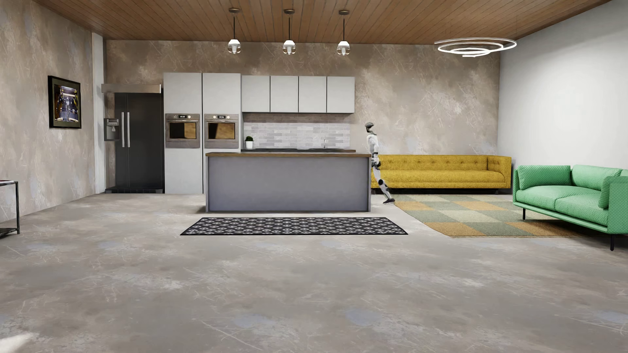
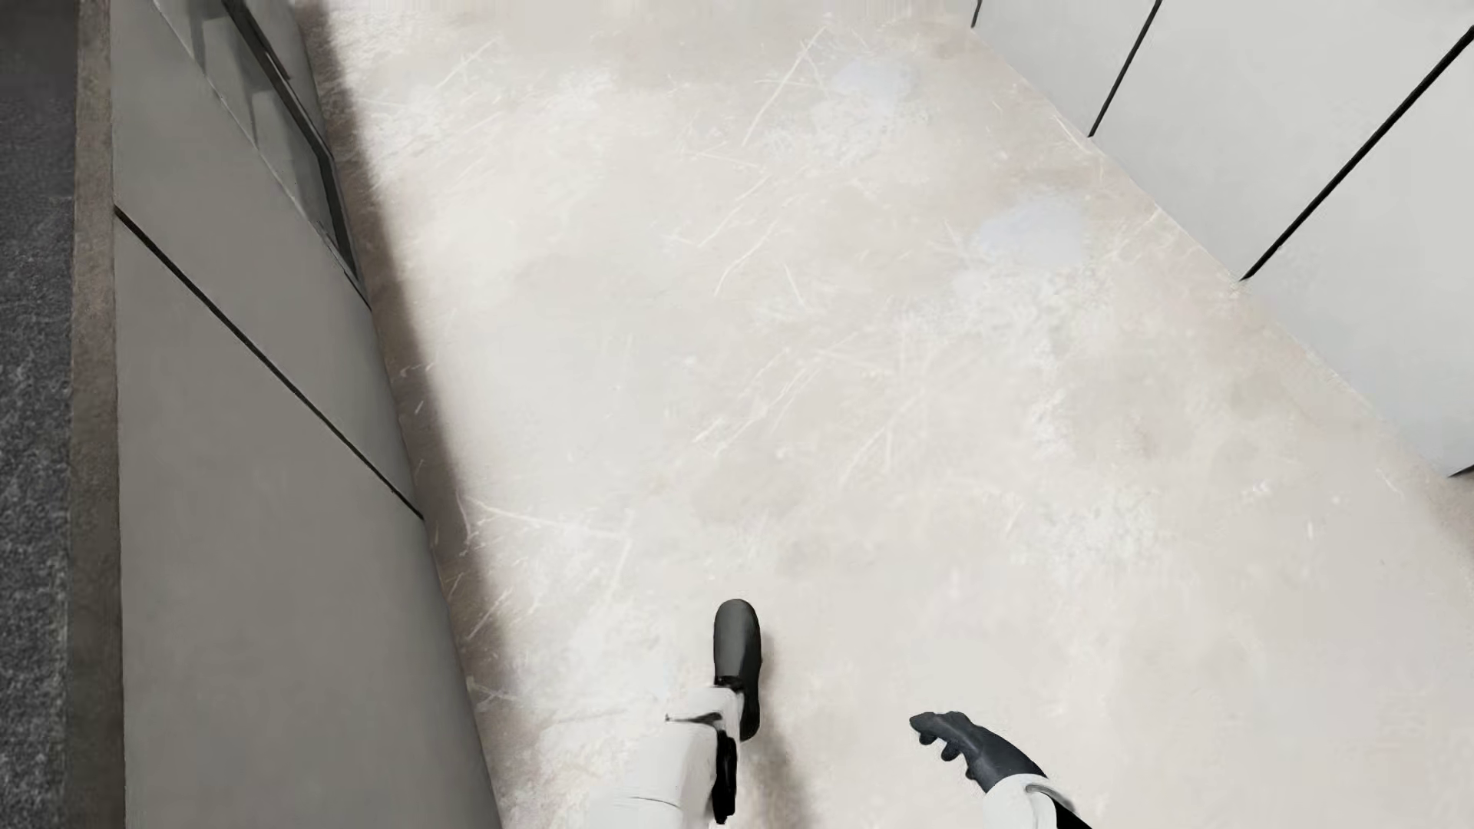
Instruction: Circle the counter
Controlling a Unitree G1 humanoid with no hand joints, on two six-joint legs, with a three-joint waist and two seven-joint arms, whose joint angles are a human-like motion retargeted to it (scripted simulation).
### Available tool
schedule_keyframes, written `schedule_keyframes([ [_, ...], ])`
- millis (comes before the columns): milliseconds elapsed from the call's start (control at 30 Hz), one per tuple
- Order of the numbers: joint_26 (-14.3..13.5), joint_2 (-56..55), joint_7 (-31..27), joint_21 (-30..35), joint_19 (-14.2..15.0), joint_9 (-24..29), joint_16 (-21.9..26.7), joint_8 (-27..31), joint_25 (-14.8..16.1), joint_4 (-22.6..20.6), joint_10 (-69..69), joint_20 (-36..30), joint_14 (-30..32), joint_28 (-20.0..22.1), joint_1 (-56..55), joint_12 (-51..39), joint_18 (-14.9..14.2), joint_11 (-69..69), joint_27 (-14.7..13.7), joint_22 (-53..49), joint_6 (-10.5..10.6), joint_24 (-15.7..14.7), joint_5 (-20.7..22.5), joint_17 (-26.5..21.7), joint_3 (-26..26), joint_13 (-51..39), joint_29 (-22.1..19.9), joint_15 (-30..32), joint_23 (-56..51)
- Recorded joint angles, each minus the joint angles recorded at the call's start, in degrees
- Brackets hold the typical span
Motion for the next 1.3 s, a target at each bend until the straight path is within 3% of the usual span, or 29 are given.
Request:
schedule_keyframes([
  [67,1.30,2.95,1.64,2.44,0.18,-0.04,-1.29,0.01,-2.49,-0.86,11.46,3.56,5.21,3.94,-0.24,0.32,12.33,5.97,2.94,-5.51,-1.17,0.61,-2.31,-0.51,1.40,1.14,2.24,7.75,7.52],
  [100,2.43,1.48,3.12,3.41,2.58,0.04,-3.22,0.15,-3.88,-0.53,16.51,6.73,6.05,7.15,0.62,1.18,16.84,14.60,4.03,-8.78,-2.09,-1.42,-4.59,-0.48,2.16,2.32,2.64,13.87,11.78],
  [133,4.35,-1.94,4.43,3.98,7.68,0.28,-6.05,1.18,-5.06,-0.23,21.63,11.31,2.18,9.86,1.59,1.02,19.36,26.54,4.88,-11.05,-3.03,-6.98,-6.66,-0.27,2.69,3.52,3.54,19.76,15.07],
  [167,6.23,-7.16,5.65,3.83,10.08,0.62,-8.14,2.19,-5.89,-0.21,24.50,14.89,-2.10,11.88,4.01,-0.61,19.19,39.28,5.31,-11.90,-3.91,-12.70,-9.16,-0.04,2.72,4.73,3.89,27.21,17.06],
  [200,8.92,-13.45,6.38,2.18,9.56,0.89,-8.83,3.78,-5.81,-0.93,25.32,17.39,-5.51,13.75,7.31,-4.97,19.07,50.07,5.41,-10.58,-4.70,-17.54,-11.21,-0.42,2.32,6.78,4.07,27.65,15.45],
  [233,10.29,-19.84,6.61,-0.53,7.25,1.04,-7.62,4.58,-4.96,-2.04,24.18,16.92,-7.81,15.02,11.36,-9.15,19.07,58.05,4.90,-6.03,-5.31,-17.67,-13.61,-0.19,1.57,9.22,3.20,22.66,13.34],
  [267,11.99,-26.11,6.32,-3.94,6.01,1.10,-5.43,4.83,-3.45,-3.47,21.75,13.41,-9.20,14.49,15.93,-14.81,18.88,62.93,4.18,-0.21,-5.74,-13.19,-16.67,0.88,0.44,11.89,0.83,20.39,11.00],
  [300,11.63,-31.76,5.23,-7.02,4.65,1.01,-2.36,4.66,-1.69,-4.96,18.49,6.48,-10.07,12.47,20.81,-20.79,18.67,64.63,2.82,5.29,-6.03,-4.55,-19.51,2.13,-1.01,14.50,-0.56,19.60,8.39],
  [333,8.23,-36.85,3.66,-9.16,3.16,0.81,0.16,4.17,-0.73,-6.40,15.64,-0.28,-10.99,11.39,25.34,-26.15,18.44,63.43,1.92,7.60,-6.18,3.37,-21.78,2.66,-2.62,16.52,-1.07,19.37,6.30],
  [367,4.47,-41.34,1.75,-10.34,2.86,0.46,1.37,3.29,-0.41,-7.46,13.20,-3.22,-12.04,11.76,29.33,-30.73,18.18,59.52,0.86,6.56,-6.17,6.56,-23.16,2.74,-4.16,18.01,-1.54,19.06,4.20],
  [433,-0.23,-47.31,-2.19,-11.04,2.35,-0.08,2.07,1.22,-1.00,-9.03,9.91,-2.56,-14.84,12.49,36.50,-38.23,17.62,44.06,-1.14,-0.38,-5.99,2.59,-23.95,1.98,-6.49,20.00,-1.45,19.32,1.55],
  [500,-2.97,-49.18,-5.09,-12.33,6.39,-0.48,2.81,1.42,-1.43,-10.01,7.51,-1.95,-18.08,13.53,42.36,-44.11,16.69,18.07,-1.37,-9.22,-5.94,-6.47,-21.48,2.45,-7.37,20.98,-1.19,20.98,0.21],
  [567,-3.71,-48.52,-6.71,-12.91,10.26,-0.79,5.21,4.32,-1.53,-10.15,3.76,-3.94,-19.32,14.46,48.59,-47.30,15.84,-8.53,-0.98,-18.75,-5.97,-12.03,-17.44,3.29,-7.25,21.12,0.41,18.61,0.64],
  [600,-3.57,-49.22,-6.54,-12.41,15.37,-0.77,6.18,-0.66,-2.06,-9.99,3.42,-4.49,-19.20,15.28,51.39,-47.28,15.83,-10.97,-1.03,-23.24,-6.14,-13.81,-16.76,3.21,-6.84,20.96,2.35,17.41,1.35],
  [667,-3.14,-49.77,-5.38,-11.37,8.79,-0.79,6.70,-3.04,-5.07,-8.07,6.94,-4.74,-15.44,15.36,55.90,-44.77,14.96,-1.43,-1.11,-29.06,-5.61,-18.49,-15.10,2.96,-7.40,20.85,4.65,19.46,2.60],
  [700,-2.25,-49.49,-5.42,-12.83,4.00,-0.84,7.25,-3.37,-5.26,-6.25,11.50,-5.68,-10.44,15.23,56.46,-43.16,14.04,2.98,-0.52,-29.68,-4.91,-18.51,-14.23,4.43,-7.88,21.49,3.75,25.46,2.68],
  [733,-1.16,-48.99,-4.51,-14.85,3.77,-0.73,7.97,-5.25,-4.49,-3.93,20.34,-7.21,-3.45,15.38,54.94,-41.30,12.44,9.27,-0.09,-29.09,-4.00,-15.65,-14.87,6.30,-8.26,22.23,1.86,27.59,3.06],
  [767,0.65,-48.86,-3.27,-16.55,0.81,-0.52,8.42,-6.53,-3.53,-1.16,33.56,-8.44,1.45,16.22,50.92,-39.02,5.46,15.59,0.87,-27.58,-3.00,-10.57,-14.94,7.75,-8.58,22.25,0.57,23.99,4.33],
  [800,2.37,-47.07,-2.78,-17.66,0.80,-0.33,7.90,-7.75,-2.75,2.25,46.61,-8.90,8.37,17.89,45.63,-36.59,4.10,19.62,2.52,-24.74,-1.87,-5.92,-14.51,8.74,-8.46,21.62,0.75,19.37,6.26],
  [833,3.62,-43.95,-3.25,-17.74,1.12,-0.17,5.88,-8.70,-2.91,5.10,57.28,-7.47,7.74,19.28,39.86,-34.08,5.72,21.34,3.25,-20.69,-0.72,-5.15,-13.69,8.85,-7.94,20.55,1.92,15.51,8.19],
  [867,5.97,-40.18,-4.15,-16.54,1.38,-0.01,3.56,-9.39,-5.10,6.95,65.22,-4.19,3.55,20.64,33.41,-31.83,7.87,21.05,3.66,-15.63,0.30,-6.83,-12.41,8.21,-7.09,19.17,2.56,12.70,9.66],
  [967,14.24,-27.32,-4.01,-13.21,2.61,-0.16,-1.71,-7.29,-9.43,8.58,69.26,10.72,2.36,22.99,16.83,-24.07,9.28,14.07,1.12,-0.76,1.60,-19.13,-8.32,6.43,-3.72,15.15,4.36,8.27,8.12],
  [1000,16.23,-23.49,-3.25,-12.26,2.91,-0.40,-1.25,-5.74,-8.70,9.29,64.97,13.39,1.11,21.47,12.36,-20.49,9.80,11.31,-0.42,1.57,1.57,-20.89,-6.89,5.92,-2.77,12.86,4.67,7.33,6.81],
  [1067,15.46,-17.31,0.72,-9.34,3.53,-0.88,-0.06,-1.93,-6.98,12.82,49.36,13.34,0.32,18.02,6.29,-11.57,11.16,7.58,-3.73,0.94,1.35,-21.62,-4.85,3.70,-1.29,6.86,5.00,4.78,4.58],
  [1100,14.20,-14.22,4.76,-7.50,3.90,-1.12,0.55,-0.27,-6.03,14.97,37.13,11.82,0.88,16.88,5.51,-7.03,12.33,5.52,-5.05,0.38,1.37,-20.90,-4.13,2.46,-0.77,3.93,4.65,3.51,3.46],
  [1167,11.34,-7.22,12.34,-4.62,4.84,-1.44,2.10,1.70,-4.96,14.54,5.96,7.36,2.95,13.56,7.96,-0.15,9.96,0.50,-5.29,1.67,1.72,-17.11,-2.68,0.55,-0.29,-1.00,3.66,1.89,2.44],
  [1200,10.92,-3.63,11.41,-4.13,5.15,-1.34,3.13,1.94,-4.42,12.19,-2.84,4.46,0.12,10.14,7.00,1.43,3.28,-1.25,-4.81,3.34,1.79,-13.32,-2.38,0.13,-0.10,-2.44,3.13,1.25,2.23],
  [1233,10.00,-0.68,9.28,-4.62,5.61,-1.30,4.03,1.70,-3.52,9.81,-5.74,2.10,-2.26,6.45,5.97,1.99,0.86,-1.44,-4.33,4.62,1.82,-9.67,-2.28,-0.08,-0.01,-3.12,2.87,0.33,2.42],
  [1300,8.50,4.12,10.28,-6.75,6.88,-1.37,5.43,-0.73,-2.08,7.21,3.05,-0.07,0.70,0.55,5.41,1.05,5.75,2.18,-2.52,5.08,1.42,-2.93,-2.65,-0.18,0.20,-1.95,2.87,1.46,4.00],
])
